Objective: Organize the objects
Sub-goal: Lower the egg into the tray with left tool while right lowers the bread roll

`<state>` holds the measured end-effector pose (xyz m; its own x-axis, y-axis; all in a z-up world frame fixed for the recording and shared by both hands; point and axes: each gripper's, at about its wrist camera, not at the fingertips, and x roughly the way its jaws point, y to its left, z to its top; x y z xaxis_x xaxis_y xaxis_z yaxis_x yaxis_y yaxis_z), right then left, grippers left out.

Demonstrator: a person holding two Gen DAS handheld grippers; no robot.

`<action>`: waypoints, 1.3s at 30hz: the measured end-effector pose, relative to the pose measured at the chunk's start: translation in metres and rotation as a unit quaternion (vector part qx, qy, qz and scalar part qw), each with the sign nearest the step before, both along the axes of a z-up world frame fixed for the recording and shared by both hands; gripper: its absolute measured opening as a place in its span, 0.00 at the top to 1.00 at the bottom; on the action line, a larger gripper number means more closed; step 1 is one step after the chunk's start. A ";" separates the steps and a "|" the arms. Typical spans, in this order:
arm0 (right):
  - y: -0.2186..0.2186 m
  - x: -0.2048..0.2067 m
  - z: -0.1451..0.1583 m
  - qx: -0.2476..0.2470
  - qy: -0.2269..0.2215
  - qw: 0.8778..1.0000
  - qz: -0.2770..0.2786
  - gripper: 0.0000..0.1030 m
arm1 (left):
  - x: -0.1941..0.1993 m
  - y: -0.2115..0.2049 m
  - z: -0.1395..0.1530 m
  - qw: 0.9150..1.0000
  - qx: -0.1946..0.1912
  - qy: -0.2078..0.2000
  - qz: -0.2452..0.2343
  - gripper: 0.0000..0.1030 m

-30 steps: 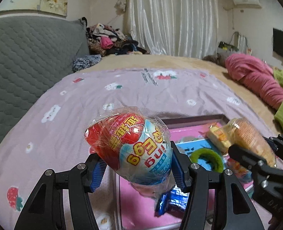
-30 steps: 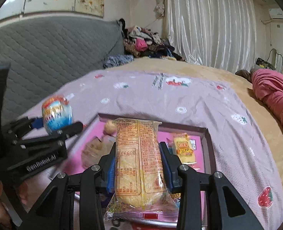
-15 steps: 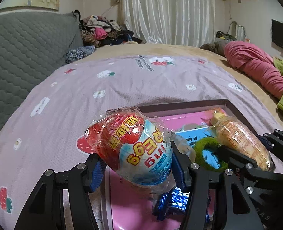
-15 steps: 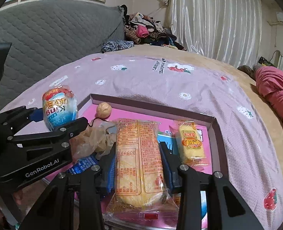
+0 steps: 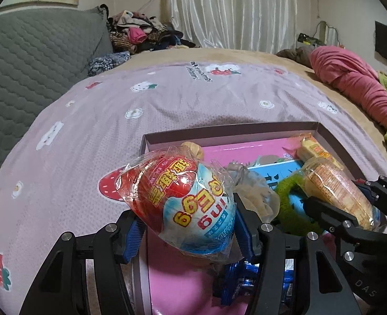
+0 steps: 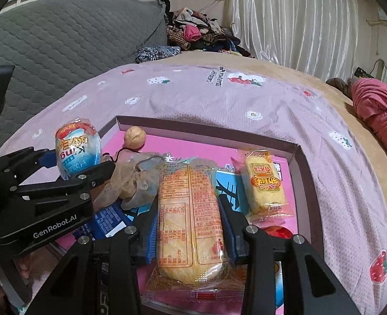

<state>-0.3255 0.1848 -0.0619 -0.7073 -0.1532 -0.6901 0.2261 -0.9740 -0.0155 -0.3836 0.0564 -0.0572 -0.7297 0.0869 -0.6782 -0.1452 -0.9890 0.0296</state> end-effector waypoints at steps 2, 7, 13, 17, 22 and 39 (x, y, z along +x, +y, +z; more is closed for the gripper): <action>0.000 0.000 -0.002 0.001 -0.002 1.000 -0.001 0.61 | -0.001 0.000 -0.002 1.000 0.000 -0.003 0.000 0.40; 0.000 -0.001 -0.005 0.005 -0.008 1.000 -0.004 0.60 | -0.003 0.001 -0.006 1.000 0.000 -0.012 -0.003 0.40; 0.000 -0.001 -0.008 0.009 -0.011 1.000 -0.008 0.54 | -0.004 0.004 -0.012 1.000 -0.006 -0.020 -0.004 0.40; -0.002 -0.001 -0.008 0.013 -0.011 1.000 -0.009 0.50 | -0.006 0.002 -0.013 1.000 -0.001 -0.025 -0.007 0.40; -0.001 0.001 -0.004 0.019 -0.003 1.000 -0.013 0.44 | -0.006 0.002 -0.012 1.000 -0.001 -0.028 -0.009 0.40; 0.006 0.005 0.011 0.010 0.014 1.000 -0.022 0.30 | -0.004 -0.004 -0.007 0.999 -0.001 -0.034 -0.006 0.27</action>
